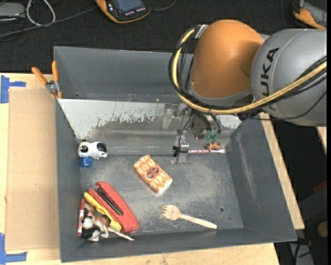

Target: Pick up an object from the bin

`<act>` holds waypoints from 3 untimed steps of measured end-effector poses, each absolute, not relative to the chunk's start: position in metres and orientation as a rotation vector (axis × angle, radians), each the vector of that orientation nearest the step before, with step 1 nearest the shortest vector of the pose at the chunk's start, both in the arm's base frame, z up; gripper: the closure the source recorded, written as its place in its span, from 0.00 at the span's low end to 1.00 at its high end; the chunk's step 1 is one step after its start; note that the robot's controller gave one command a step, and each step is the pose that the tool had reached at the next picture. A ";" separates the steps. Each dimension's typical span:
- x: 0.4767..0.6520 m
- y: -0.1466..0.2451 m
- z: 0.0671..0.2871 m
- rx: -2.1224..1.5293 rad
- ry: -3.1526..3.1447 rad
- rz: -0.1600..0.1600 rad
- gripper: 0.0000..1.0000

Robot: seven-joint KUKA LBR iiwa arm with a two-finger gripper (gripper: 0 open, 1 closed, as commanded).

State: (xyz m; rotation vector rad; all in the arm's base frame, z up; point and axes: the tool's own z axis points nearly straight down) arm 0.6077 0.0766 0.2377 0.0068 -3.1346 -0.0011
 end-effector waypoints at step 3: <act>0.551 0.077 0.133 0.375 -3.126 -0.001 0.00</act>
Offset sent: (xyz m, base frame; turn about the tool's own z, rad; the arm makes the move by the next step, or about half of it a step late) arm -0.0546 0.0085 -0.0895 -0.0507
